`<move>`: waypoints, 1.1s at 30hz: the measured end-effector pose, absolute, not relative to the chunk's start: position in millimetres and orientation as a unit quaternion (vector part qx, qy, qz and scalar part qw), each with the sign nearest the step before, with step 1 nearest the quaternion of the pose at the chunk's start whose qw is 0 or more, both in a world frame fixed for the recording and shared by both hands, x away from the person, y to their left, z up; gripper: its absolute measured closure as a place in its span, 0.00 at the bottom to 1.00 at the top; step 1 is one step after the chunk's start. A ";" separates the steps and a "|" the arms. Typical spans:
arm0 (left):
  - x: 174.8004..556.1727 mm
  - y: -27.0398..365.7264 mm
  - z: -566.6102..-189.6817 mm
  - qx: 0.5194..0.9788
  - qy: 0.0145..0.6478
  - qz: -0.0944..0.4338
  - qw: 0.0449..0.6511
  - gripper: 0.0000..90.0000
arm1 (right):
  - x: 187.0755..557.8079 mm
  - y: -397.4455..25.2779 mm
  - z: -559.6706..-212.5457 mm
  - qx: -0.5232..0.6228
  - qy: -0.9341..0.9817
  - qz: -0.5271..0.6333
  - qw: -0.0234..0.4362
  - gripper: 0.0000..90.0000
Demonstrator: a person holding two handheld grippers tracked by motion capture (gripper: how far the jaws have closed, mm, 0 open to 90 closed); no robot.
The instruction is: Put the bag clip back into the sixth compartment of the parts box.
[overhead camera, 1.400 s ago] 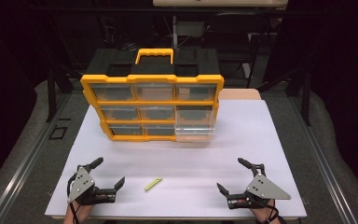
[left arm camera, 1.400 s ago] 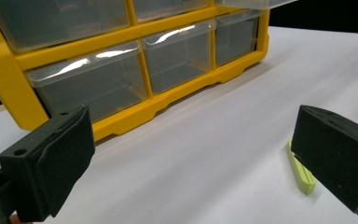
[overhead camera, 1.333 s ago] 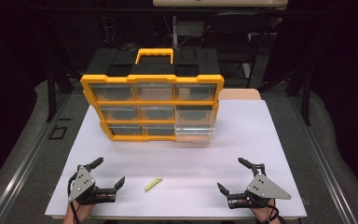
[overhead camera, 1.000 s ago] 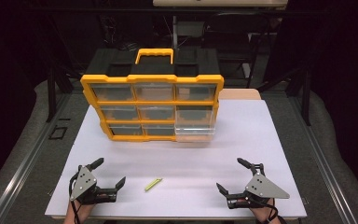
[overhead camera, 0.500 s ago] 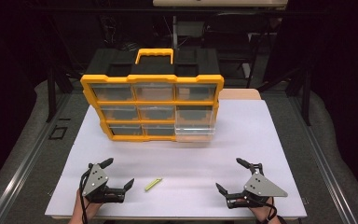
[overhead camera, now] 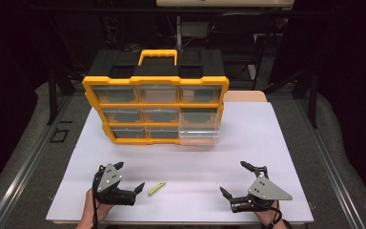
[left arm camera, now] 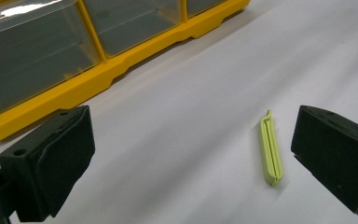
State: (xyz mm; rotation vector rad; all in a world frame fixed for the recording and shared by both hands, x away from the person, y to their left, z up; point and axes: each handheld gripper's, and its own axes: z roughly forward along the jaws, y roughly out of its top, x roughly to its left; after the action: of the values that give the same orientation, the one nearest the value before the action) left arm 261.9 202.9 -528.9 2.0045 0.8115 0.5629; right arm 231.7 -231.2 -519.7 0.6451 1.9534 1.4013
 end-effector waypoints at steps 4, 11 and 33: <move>262.0 194.9 -528.4 0.815 0.325 0.221 0.425 0.00 | 233.2 -230.7 -519.8 0.245 0.744 0.533 0.321 0.00; 262.2 183.4 -523.6 0.822 0.331 0.204 0.417 0.00 | 232.5 -230.1 -520.3 0.243 0.747 0.529 0.321 0.00; 270.6 147.6 -522.6 0.865 0.323 0.192 0.333 0.00 | 232.2 -229.9 -520.9 0.244 0.750 0.524 0.323 0.00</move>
State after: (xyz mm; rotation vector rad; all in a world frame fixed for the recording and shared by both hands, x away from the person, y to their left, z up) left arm 270.6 147.6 -522.6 2.2587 0.8441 0.5023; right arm 232.2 -229.9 -520.9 0.6404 1.9676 1.3743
